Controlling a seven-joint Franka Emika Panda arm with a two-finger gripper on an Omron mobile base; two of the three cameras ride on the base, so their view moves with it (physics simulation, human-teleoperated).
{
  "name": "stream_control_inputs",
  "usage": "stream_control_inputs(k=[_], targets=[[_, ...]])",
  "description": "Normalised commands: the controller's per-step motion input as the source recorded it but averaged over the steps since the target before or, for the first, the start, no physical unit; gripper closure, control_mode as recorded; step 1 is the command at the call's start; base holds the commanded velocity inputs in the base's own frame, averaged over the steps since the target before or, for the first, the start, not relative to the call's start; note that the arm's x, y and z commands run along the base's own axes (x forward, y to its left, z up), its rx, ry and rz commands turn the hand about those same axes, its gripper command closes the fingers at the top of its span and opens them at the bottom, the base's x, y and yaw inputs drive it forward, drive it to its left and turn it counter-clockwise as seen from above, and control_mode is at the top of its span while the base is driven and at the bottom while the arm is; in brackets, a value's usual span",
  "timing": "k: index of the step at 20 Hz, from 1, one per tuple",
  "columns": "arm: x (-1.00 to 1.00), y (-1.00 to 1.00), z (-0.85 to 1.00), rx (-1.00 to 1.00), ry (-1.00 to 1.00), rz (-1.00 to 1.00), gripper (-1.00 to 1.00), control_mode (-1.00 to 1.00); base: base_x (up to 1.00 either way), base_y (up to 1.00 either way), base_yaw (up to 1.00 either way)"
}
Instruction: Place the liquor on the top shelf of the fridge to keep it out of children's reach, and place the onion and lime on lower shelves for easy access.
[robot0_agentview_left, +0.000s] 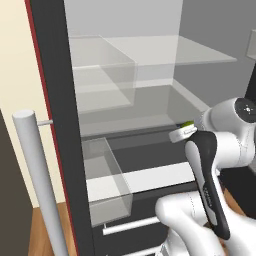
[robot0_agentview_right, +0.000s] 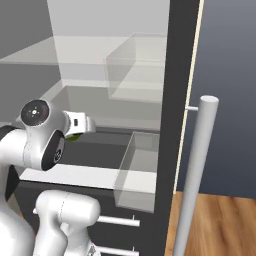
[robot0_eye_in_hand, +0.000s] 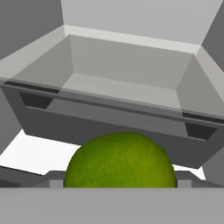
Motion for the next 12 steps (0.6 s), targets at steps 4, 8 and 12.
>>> stream_control_inputs(k=[4,8,12], targets=[[0.27,0.0,0.04,0.0,-0.01,0.0,1.0,-1.0,0.0,0.0,0.0],[0.54,0.0,0.0,0.0,0.0,0.0,1.0,-1.0,0.0,0.0,0.0],[0.63,0.0,0.0,0.0,0.0,0.0,1.0,-1.0,0.0,0.0,0.0]])
